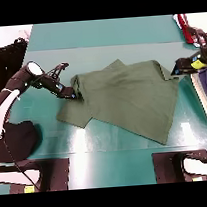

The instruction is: Fold the shirts.

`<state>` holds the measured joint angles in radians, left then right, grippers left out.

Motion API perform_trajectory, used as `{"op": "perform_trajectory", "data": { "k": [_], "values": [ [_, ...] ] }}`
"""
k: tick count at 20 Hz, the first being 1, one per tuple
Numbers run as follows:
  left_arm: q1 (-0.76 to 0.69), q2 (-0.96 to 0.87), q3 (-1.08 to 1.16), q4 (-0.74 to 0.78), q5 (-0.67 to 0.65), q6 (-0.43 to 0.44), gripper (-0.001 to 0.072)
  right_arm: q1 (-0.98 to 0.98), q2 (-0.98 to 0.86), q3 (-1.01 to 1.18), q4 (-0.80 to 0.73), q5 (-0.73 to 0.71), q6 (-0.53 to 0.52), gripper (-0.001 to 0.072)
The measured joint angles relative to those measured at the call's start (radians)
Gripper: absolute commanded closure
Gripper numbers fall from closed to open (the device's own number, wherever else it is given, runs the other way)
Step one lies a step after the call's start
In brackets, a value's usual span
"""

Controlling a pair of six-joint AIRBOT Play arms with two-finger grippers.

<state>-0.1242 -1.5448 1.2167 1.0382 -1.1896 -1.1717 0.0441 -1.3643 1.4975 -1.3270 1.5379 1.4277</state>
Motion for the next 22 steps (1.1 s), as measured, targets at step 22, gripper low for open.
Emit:
{"op": "perform_trajectory", "data": {
  "k": [22],
  "values": [
    [-0.023,0.002,0.109,0.031,0.029,-0.007,0.0684,-0.095,0.545,-1.14,0.144,-0.106,0.205,0.0285]
  ]
}}
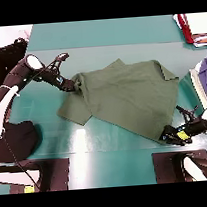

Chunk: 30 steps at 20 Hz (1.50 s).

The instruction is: Fold the shirts.

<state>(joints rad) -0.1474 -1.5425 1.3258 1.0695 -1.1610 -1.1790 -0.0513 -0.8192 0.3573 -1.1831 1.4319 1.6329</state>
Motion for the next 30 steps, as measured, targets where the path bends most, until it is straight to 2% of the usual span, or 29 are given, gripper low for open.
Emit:
{"op": "perform_trajectory", "data": {
  "k": [2,3,4,5,9,13,17,21,25,30],
  "values": [
    [0.0,0.0,0.001,-0.001,-0.001,0.0,0.0684,0.0,0.007,-0.014,0.006,-0.017,0.008,0.0453],
    [0.0,0.0,0.001,0.0,-0.002,0.0,0.0684,0.0,0.009,-0.018,0.006,-0.031,0.014,0.0503],
    [0.0,0.0,0.001,0.0,-0.002,0.0,0.0684,0.0,0.011,-0.021,0.01,-0.043,0.014,0.0613],
    [0.0,0.0,0.002,0.0,-0.003,0.0,0.0684,0.001,0.012,-0.023,0.011,-0.055,0.014,0.0692],
    [0.0,0.023,0.023,0.003,-0.023,-0.006,0.0685,0.001,0.021,0.002,0.009,-0.083,-0.015,0.0693],
    [0.0,0.129,0.108,0.042,-0.055,-0.036,0.0684,0.001,0.08,0.182,0.013,-0.08,-0.036,0.0693],
    [0.0,0.296,0.274,0.075,-0.082,-0.086,0.0684,0.001,0.123,0.51,0.011,-0.084,-0.058,0.0693],
    [0.0,0.469,0.492,0.087,-0.085,-0.128,0.0684,0.001,0.092,0.919,0.005,-0.09,-0.1,0.0693],
    [0.0,0.608,0.692,0.091,-0.03,-0.179,0.0684,0.001,0.02,1.331,-0.036,-0.081,-0.129,0.0693],
    [0.0,0.732,0.782,0.093,0.077,-0.263,0.0685,0.001,-0.069,1.742,-0.177,0.028,-0.14,0.0694]
  ]
}}
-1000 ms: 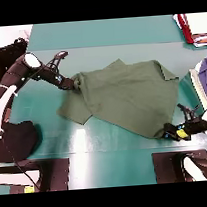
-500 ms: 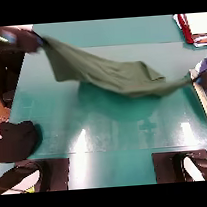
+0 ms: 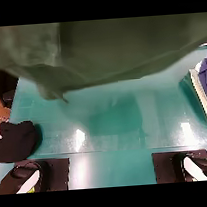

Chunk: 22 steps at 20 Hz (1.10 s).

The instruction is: Fold the shirts.

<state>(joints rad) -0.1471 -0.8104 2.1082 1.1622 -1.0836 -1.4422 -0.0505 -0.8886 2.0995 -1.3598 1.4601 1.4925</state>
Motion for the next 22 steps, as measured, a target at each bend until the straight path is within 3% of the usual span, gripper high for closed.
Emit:
{"op": "perform_trajectory", "data": {
  "k": [3,7,10,14,18,22],
  "values": [
    [0.0,0.021,-0.007,0.011,-0.005,-0.043,0.0685,0.0,-0.019,0.047,-0.047,0.035,-0.002,0.0693],
    [0.0,-0.035,-0.122,0.12,-0.105,-0.097,0.0685,0.0,-0.074,-0.076,-0.069,0.054,-0.003,0.0694],
    [-0.001,-0.161,-0.253,0.17,-0.214,-0.113,0.0685,0.002,-0.19,-0.163,-0.076,0.098,-0.015,0.0694],
    [-0.001,-0.389,-0.434,0.165,-0.253,-0.098,0.0683,0.002,-0.396,-0.25,-0.077,0.136,-0.047,0.0693],
    [-0.001,-0.627,-0.509,0.152,-0.128,-0.061,0.0683,0.002,-0.612,-0.29,-0.076,0.082,-0.074,0.0693],
    [-0.001,-0.747,-0.528,0.146,0.136,-0.048,0.0683,0.002,-0.773,-0.242,-0.063,-0.036,-0.083,0.0693]
  ]
}}
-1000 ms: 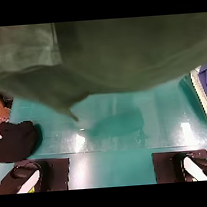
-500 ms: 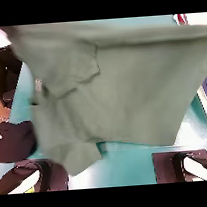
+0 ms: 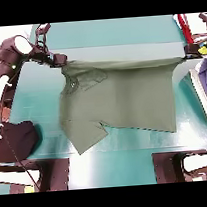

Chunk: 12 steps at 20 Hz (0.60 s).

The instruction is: Fold the shirts.

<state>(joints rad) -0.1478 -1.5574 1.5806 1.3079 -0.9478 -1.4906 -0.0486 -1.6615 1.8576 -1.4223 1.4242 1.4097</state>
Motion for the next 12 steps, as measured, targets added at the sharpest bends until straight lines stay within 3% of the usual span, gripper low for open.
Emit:
{"op": "perform_trajectory", "data": {
  "k": [3,5,12],
  "values": [
    [0.004,-0.03,0.011,-0.002,0.158,0.013,0.0684,0.005,-0.07,0.065,0.008,-0.046,-0.002,0.0694],
    [0.013,-0.037,0.024,0.006,0.192,0.035,0.0684,0.013,-0.091,0.086,0.014,-0.053,-0.004,0.0694],
    [0.054,-0.045,0.036,0.042,-0.034,0.132,0.0685,0.063,-0.054,-0.058,0.008,-0.051,-0.005,0.0695]
  ]
}}
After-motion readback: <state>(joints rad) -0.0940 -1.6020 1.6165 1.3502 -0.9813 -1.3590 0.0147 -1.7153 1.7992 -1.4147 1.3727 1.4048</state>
